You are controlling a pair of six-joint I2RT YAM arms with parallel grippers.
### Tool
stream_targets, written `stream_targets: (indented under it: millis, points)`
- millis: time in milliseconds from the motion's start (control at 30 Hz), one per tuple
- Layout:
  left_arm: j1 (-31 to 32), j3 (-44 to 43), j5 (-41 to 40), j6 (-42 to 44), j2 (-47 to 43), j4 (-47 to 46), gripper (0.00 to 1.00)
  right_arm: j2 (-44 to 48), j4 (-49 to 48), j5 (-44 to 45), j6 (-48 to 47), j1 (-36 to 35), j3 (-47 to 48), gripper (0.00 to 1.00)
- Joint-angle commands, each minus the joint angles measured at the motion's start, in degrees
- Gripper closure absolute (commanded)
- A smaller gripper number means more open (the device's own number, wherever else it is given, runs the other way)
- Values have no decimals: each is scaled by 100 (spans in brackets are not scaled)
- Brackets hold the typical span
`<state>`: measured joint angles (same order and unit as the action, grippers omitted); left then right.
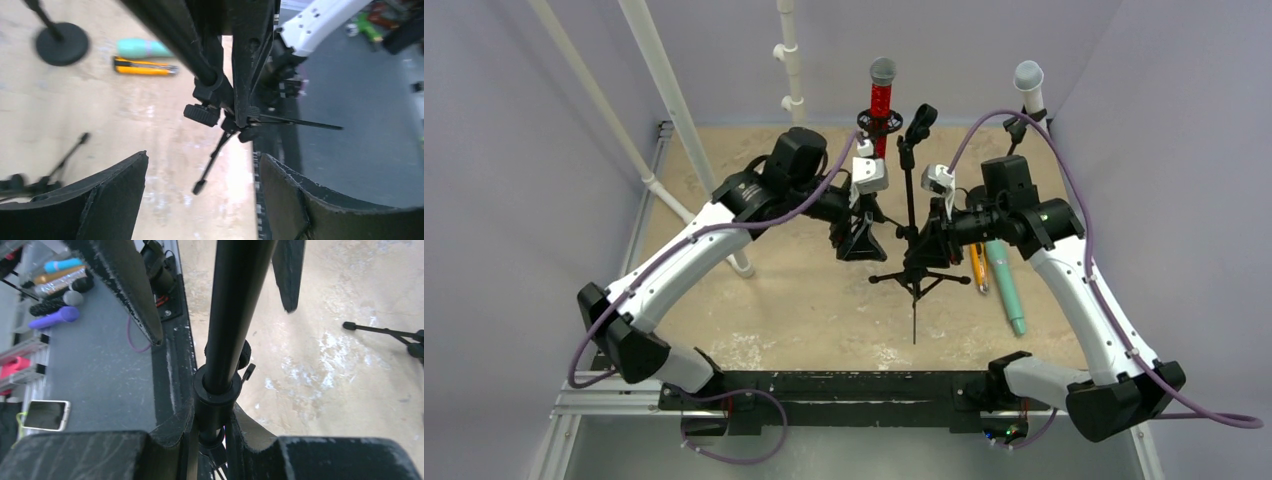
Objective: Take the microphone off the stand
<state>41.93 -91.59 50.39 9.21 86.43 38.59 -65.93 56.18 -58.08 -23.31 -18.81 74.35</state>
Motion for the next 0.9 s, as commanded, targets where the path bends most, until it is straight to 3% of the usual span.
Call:
stream_targets:
  millis: [0, 233, 667, 767, 867]
  points:
    - [405, 474, -1939, 1073, -821, -992, 22, -32, -596, -663, 777, 9, 29, 100]
    - [816, 88, -3038, 1744, -592, -905, 29, -214, -737, -954, 1037, 94, 36, 100]
    - [1123, -299, -3099, 2243, -181, -769, 48, -210, -825, -968, 1099, 141, -101, 100]
    - [1142, -345, -2975, 2217, -154, -710, 58, -210, -841, -959, 1092, 148, -129, 100]
    - [1142, -367, -2750, 2181, -136, -608, 79, -197, -833, -940, 1055, 150, -148, 100]
